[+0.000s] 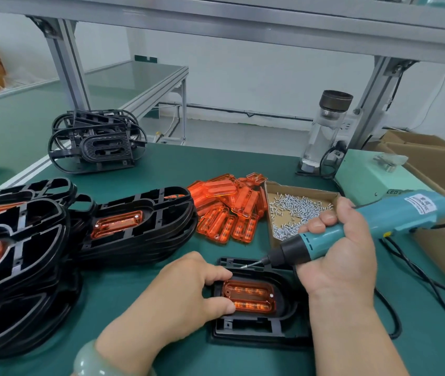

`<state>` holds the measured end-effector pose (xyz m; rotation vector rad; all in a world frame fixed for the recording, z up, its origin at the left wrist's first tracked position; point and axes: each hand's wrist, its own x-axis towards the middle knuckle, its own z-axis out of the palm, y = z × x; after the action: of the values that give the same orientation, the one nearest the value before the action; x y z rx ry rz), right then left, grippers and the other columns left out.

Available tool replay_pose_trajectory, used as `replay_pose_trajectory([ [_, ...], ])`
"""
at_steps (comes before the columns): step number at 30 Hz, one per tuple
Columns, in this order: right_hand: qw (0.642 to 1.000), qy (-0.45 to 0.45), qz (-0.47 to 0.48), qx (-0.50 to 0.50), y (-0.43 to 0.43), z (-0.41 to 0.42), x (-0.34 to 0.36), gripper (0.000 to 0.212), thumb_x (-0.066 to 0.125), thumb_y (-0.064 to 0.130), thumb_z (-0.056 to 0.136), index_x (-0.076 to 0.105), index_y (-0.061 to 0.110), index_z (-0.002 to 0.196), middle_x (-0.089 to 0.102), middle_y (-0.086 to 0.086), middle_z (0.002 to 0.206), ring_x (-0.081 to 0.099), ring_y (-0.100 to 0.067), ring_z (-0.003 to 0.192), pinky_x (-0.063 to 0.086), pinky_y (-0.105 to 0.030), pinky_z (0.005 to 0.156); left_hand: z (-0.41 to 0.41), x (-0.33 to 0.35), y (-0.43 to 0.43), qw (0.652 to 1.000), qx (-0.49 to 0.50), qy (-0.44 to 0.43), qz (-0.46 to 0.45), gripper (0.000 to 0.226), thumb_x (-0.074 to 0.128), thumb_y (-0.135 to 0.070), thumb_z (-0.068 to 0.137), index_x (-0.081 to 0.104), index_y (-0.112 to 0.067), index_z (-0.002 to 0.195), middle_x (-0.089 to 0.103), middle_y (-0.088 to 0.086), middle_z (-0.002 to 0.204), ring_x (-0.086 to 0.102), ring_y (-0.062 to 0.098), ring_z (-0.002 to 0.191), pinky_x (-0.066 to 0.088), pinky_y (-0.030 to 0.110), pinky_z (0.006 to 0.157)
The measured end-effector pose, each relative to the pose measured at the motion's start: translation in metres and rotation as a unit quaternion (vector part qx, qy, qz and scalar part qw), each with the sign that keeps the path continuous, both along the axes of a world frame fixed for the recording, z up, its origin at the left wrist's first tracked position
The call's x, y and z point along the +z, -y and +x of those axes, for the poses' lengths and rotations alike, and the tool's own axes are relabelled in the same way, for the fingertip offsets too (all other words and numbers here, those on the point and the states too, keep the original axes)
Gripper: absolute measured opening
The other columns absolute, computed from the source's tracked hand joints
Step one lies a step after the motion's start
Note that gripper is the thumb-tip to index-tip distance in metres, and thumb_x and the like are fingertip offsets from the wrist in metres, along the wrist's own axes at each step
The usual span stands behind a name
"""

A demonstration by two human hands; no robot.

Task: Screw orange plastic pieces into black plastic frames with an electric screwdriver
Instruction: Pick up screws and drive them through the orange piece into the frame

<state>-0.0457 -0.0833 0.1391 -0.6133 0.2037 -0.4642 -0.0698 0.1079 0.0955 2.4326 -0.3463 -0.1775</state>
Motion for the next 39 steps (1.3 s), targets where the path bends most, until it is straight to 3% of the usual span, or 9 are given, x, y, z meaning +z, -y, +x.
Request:
replay_pose_trajectory([
  [4,0.999,-0.005,-0.034,0.022,-0.001,-0.001,-0.001,0.018,0.056,0.012,0.094,0.057,0.024,0.080,0.047,0.007,0.057,0.044,-0.008,0.044,0.041,-0.018,0.051,0.000,-0.002,-0.002,1.000,0.012,0.005,-0.017,0.045,0.075,-0.054,0.068,0.062,-0.049,0.110,0.049,-0.020,0.092,0.049,-0.006,0.086,0.037,0.013,0.076],
  [10,0.995,0.007,-0.085,0.052,-0.007,-0.003,-0.001,0.019,0.053,0.008,0.094,0.058,0.020,0.081,0.047,0.005,0.054,0.044,-0.009,0.041,0.041,-0.018,0.046,-0.002,-0.001,0.003,1.000,-0.006,0.003,0.002,0.051,0.073,-0.060,0.067,0.056,-0.054,0.115,0.047,-0.019,0.095,0.047,0.000,0.095,0.038,0.020,0.085],
  [16,0.987,0.061,-0.136,0.060,-0.011,-0.008,0.001,0.007,0.059,0.013,0.082,0.059,0.020,0.084,0.047,0.004,0.055,0.044,-0.010,0.043,0.040,-0.019,0.048,-0.005,-0.002,0.004,1.000,0.008,0.008,-0.014,0.044,0.074,-0.058,0.067,0.062,-0.050,0.109,0.049,-0.018,0.095,0.049,0.002,0.095,0.041,0.022,0.087],
  [23,0.973,0.089,-0.206,0.054,-0.025,-0.011,0.002,0.012,0.057,0.010,0.079,0.062,0.021,0.081,0.045,0.002,0.054,0.043,-0.014,0.042,0.039,-0.022,0.047,-0.005,-0.002,0.004,1.000,0.006,0.010,-0.015,0.044,0.073,-0.058,0.067,0.063,-0.050,0.109,0.048,-0.018,0.092,0.049,0.002,0.094,0.042,0.023,0.086],
  [28,0.968,0.100,-0.220,0.073,-0.029,-0.013,0.004,0.023,0.056,0.009,0.079,0.067,0.028,0.074,0.045,0.003,0.053,0.043,-0.013,0.040,0.039,-0.020,0.047,-0.005,-0.001,0.005,1.000,0.002,0.018,-0.011,0.044,0.073,-0.057,0.068,0.063,-0.049,0.110,0.049,-0.016,0.093,0.049,0.003,0.094,0.040,0.020,0.085],
  [39,0.957,0.101,-0.256,0.090,-0.031,-0.015,0.004,0.015,0.056,0.011,0.080,0.063,0.023,0.085,0.046,0.001,0.056,0.043,-0.015,0.042,0.039,-0.022,0.048,-0.005,0.000,0.005,1.000,0.005,0.016,-0.014,0.045,0.073,-0.057,0.068,0.062,-0.049,0.111,0.048,-0.017,0.092,0.048,0.003,0.094,0.040,0.022,0.084],
])
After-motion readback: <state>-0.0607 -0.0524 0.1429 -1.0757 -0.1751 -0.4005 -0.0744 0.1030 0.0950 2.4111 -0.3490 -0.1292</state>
